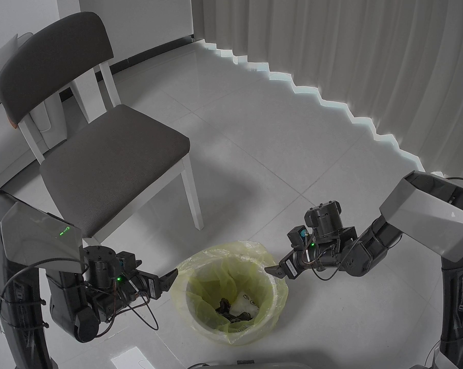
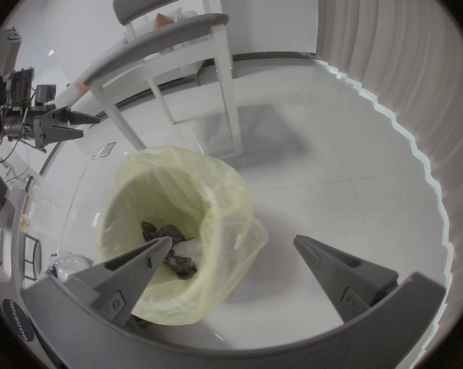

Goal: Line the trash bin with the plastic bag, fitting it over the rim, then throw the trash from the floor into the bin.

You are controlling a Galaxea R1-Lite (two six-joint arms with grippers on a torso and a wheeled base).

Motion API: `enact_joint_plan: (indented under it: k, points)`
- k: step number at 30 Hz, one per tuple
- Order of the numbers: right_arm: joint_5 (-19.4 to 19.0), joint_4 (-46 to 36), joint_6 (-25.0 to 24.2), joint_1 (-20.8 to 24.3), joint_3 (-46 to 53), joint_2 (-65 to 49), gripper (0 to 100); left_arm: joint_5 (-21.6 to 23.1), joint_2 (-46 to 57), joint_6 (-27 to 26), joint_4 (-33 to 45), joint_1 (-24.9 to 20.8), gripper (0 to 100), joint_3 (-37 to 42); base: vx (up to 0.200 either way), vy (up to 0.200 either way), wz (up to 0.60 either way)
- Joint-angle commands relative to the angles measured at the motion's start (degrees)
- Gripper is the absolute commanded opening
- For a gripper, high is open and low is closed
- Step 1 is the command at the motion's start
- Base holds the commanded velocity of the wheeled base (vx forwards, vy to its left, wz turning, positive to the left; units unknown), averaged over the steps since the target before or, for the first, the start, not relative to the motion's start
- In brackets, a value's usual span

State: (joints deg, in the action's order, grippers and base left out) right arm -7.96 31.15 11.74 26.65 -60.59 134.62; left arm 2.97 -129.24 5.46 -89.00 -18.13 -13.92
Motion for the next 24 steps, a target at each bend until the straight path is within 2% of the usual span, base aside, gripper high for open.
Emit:
enact_joint_plan:
  k: [1,6,9,18,24]
  points:
    - [0.84,-0.47,0.04,-3.09,-4.36,4.95,100,-0.07,-7.07,-0.72,-1.00,1.52,100,-5.94,0.000,0.000,0.00]
    - [2.86,-5.04,0.21,-4.41,-12.27,9.52,100,0.28,-9.71,-2.74,-0.12,2.57,100,-12.45,0.000,0.000,0.00]
    - [2.86,-9.26,0.13,-4.50,-16.32,10.93,100,0.45,-10.15,-4.58,4.45,3.27,100,-15.08,0.000,0.000,0.00]
    - [3.04,-14.27,0.57,-3.88,-22.47,13.83,100,0.72,-11.64,-4.85,13.42,3.36,100,-23.17,0.000,0.000,0.00]
    - [3.48,-20.34,1.80,-3.80,-27.22,15.76,100,0.72,-13.49,-6.78,20.45,3.63,100,-28.79,0.000,0.000,0.00]
